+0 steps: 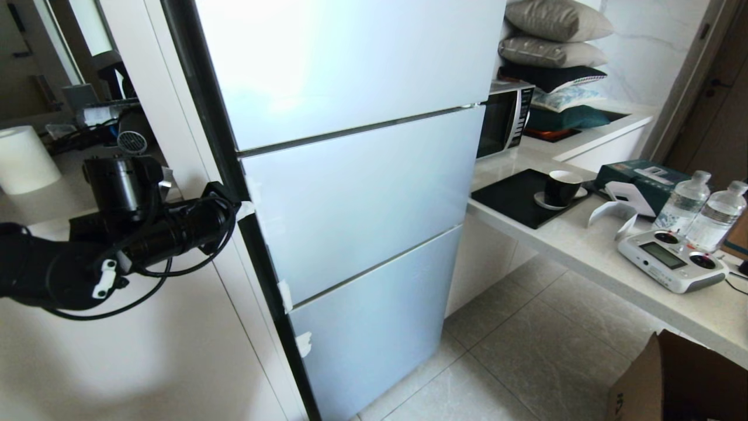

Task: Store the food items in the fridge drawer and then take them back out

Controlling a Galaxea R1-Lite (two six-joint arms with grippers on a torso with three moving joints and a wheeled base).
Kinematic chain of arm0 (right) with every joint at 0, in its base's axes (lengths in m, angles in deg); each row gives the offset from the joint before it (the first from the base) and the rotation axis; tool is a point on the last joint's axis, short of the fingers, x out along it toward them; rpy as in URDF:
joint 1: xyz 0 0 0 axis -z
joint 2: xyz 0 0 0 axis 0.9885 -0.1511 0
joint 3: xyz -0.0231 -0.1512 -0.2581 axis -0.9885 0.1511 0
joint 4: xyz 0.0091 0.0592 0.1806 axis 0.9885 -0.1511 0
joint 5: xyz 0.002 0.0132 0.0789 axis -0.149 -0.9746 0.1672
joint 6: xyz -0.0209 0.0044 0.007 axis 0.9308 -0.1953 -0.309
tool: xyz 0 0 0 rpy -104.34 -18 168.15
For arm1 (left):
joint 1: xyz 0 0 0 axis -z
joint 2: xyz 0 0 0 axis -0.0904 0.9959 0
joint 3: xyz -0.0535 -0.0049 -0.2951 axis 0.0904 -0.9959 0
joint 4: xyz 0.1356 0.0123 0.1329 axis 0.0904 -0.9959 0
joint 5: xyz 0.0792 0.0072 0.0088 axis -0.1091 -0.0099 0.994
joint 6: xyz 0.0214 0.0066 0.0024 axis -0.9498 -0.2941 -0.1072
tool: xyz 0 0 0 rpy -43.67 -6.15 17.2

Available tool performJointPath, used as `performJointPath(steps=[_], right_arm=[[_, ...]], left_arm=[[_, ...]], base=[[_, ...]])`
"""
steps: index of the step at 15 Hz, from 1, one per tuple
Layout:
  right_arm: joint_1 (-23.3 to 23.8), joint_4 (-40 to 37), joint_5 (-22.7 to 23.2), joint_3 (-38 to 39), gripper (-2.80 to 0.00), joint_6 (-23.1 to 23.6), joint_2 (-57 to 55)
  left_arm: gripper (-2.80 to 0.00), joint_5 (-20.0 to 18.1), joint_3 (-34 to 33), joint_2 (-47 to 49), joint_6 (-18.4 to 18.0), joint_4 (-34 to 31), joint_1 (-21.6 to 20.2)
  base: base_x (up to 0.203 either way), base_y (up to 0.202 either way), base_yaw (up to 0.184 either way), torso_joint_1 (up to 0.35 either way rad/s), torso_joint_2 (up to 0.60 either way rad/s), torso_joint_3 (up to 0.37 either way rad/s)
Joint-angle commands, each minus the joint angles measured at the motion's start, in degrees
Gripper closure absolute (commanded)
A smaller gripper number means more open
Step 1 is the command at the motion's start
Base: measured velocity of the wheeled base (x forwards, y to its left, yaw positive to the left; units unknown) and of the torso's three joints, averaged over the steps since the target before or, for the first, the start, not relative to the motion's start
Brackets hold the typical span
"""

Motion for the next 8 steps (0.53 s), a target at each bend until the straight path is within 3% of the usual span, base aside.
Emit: performJointPath(steps=[1, 8], right_arm=[[0.0, 0.0, 0.0, 0.0, 0.0, 0.0, 0.0], [0.0, 0.0, 0.0, 0.0, 0.0, 0.0, 0.0]], left_arm=[[0.0, 0.3, 0.3, 0.1, 0.3, 0.5, -1.1], [0.0, 0.1, -1.2, -1.4, 0.5, 1.4, -5.8]], base=[[0.0, 0.0, 0.0, 0.0, 0.0, 0.0], [0.0, 0.0, 0.0, 0.0, 0.0, 0.0]])
